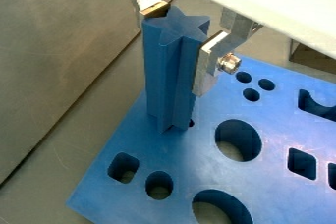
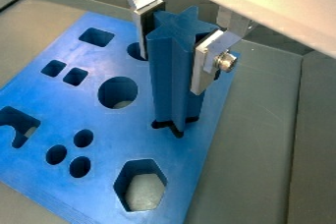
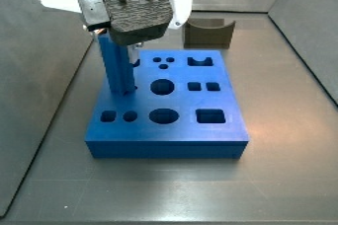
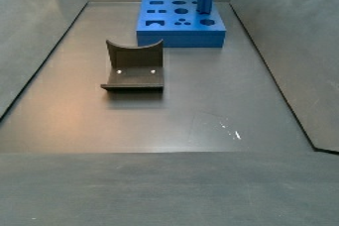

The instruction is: Insert the star object.

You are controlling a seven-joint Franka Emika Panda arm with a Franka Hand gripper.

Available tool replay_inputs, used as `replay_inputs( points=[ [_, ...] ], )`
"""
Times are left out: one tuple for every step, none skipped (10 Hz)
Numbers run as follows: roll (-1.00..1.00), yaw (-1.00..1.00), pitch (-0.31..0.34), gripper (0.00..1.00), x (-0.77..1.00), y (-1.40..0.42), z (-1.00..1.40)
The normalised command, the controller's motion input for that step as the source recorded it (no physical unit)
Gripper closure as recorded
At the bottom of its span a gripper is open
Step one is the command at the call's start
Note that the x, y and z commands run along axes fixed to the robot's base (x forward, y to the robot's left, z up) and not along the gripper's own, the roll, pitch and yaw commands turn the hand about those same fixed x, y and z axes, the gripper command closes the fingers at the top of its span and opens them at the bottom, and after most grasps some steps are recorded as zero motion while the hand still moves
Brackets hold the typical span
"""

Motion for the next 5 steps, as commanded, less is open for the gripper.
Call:
replay_inputs(
  points=[
    [0.09, 0.09, 0.0, 1.0, 0.0, 0.0, -0.47],
    [0.11, 0.19, 0.0, 1.0, 0.0, 0.01, -0.45],
    [0.1, 0.19, 0.0, 1.0, 0.0, 0.0, -0.49],
    [0.08, 0.01, 0.034, 1.0, 0.23, 0.04, -0.49],
    [0.08, 0.0, 0.08, 1.0, 0.24, 0.13, -0.43]
  ],
)
